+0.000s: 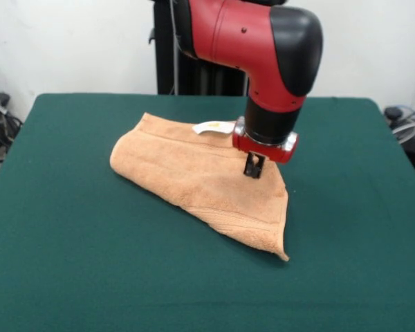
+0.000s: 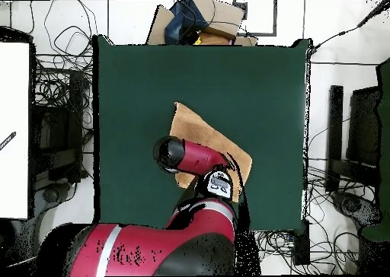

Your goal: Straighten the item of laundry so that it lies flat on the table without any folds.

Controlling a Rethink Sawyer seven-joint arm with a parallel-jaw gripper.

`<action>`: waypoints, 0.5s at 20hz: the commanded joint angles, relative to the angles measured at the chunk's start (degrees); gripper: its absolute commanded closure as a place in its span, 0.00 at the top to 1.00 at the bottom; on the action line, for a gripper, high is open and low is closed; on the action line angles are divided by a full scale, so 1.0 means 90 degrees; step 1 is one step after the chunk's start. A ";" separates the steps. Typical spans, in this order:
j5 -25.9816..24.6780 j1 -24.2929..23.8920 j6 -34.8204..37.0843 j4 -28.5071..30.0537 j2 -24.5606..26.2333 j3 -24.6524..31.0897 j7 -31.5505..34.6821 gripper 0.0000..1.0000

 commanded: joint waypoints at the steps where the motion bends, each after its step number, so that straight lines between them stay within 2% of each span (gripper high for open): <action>1: 0.0475 0.0295 -0.1059 0.0199 0.0744 0.1329 0.1572 0.00; 10: 0.0688 0.0547 -0.1217 0.0400 0.0605 0.1386 0.1862 0.00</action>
